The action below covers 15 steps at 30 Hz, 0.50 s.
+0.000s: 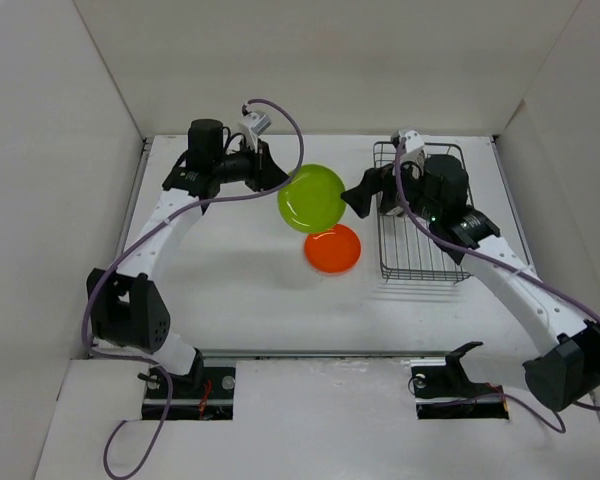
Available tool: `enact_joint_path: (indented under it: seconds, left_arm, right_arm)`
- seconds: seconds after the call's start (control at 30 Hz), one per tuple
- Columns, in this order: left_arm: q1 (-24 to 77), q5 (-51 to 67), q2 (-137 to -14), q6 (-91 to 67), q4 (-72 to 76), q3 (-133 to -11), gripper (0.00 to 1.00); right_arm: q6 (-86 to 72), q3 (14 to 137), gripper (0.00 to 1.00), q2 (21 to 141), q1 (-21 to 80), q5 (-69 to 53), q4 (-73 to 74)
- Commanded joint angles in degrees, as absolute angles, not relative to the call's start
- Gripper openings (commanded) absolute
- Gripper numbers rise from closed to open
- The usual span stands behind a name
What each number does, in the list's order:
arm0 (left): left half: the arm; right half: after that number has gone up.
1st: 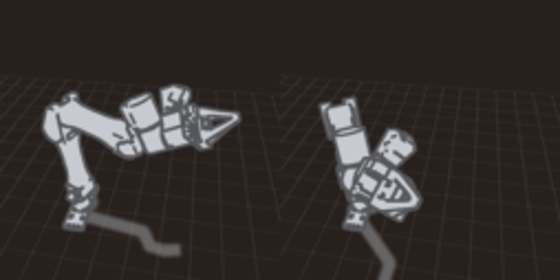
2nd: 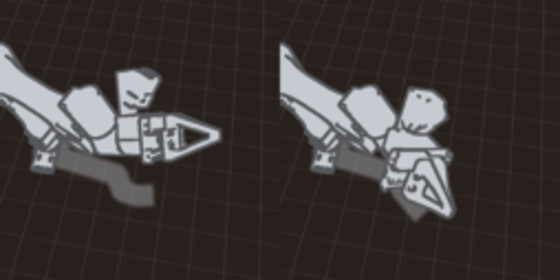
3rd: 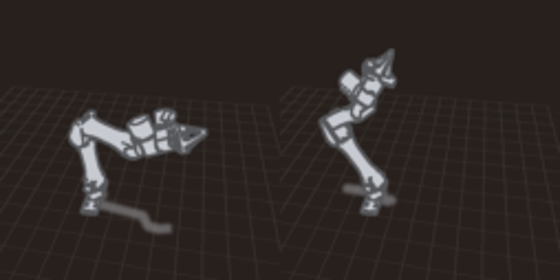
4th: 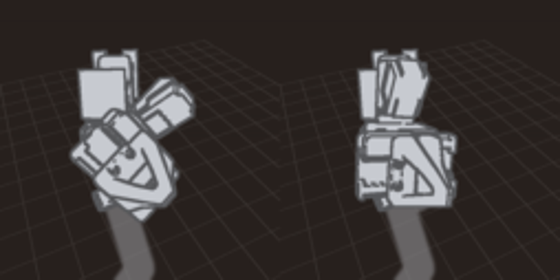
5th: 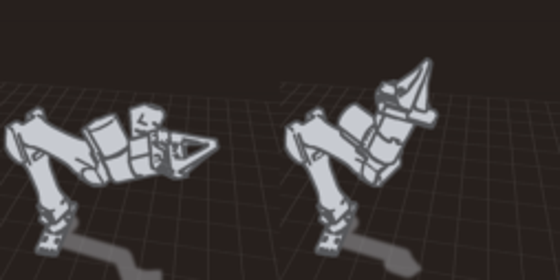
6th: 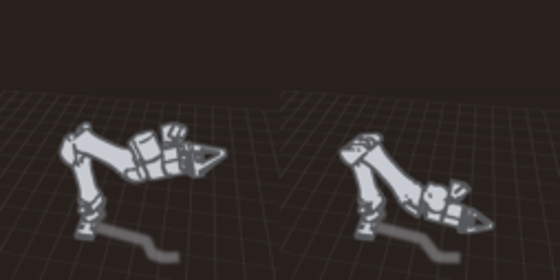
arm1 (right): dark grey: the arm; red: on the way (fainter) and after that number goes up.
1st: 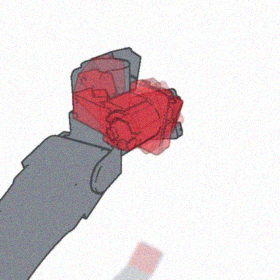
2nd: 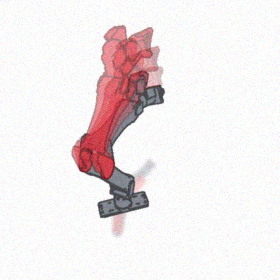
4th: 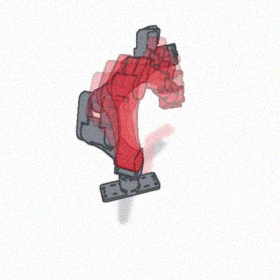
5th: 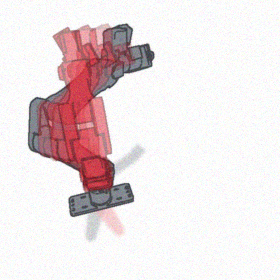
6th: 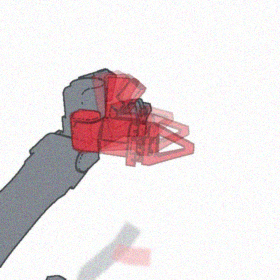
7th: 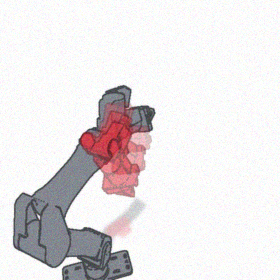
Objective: Load the plates into the dish rack
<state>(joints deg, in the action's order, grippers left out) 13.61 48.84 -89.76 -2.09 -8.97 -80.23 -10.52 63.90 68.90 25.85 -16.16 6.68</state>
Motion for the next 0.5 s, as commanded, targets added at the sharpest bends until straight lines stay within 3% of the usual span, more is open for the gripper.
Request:
enact_joint_path:
  seconds: [0.0, 0.17, 0.23, 0.33, 0.47]
  left_arm:
    - [15.20, 48.86, -85.79, 1.14, -7.12, -78.05, 0.00]
    - [16.87, 50.10, -83.06, 1.14, -7.12, -78.04, 0.00]
    - [16.87, 51.41, -83.06, 0.62, -7.64, -79.18, 0.00]
    - [16.87, 52.73, -83.06, 0.01, -7.65, -80.94, 0.00]
    - [16.87, 53.79, -83.58, 0.00, -8.17, -82.18, 0.00]
  right_arm:
    - [-9.14, 67.15, 1.00, 70.04, 25.75, -20.47, 2.37]
    - [-10.63, 66.63, 0.95, 73.03, 26.27, -23.29, 0.18]
    - [-11.16, 66.62, 0.85, 73.83, 26.89, -23.29, 0.18]
    - [-11.69, 66.62, 0.77, 75.05, 26.89, -23.29, -0.35]
    - [-11.69, 66.62, 0.73, 75.06, 26.37, -25.39, -0.88]
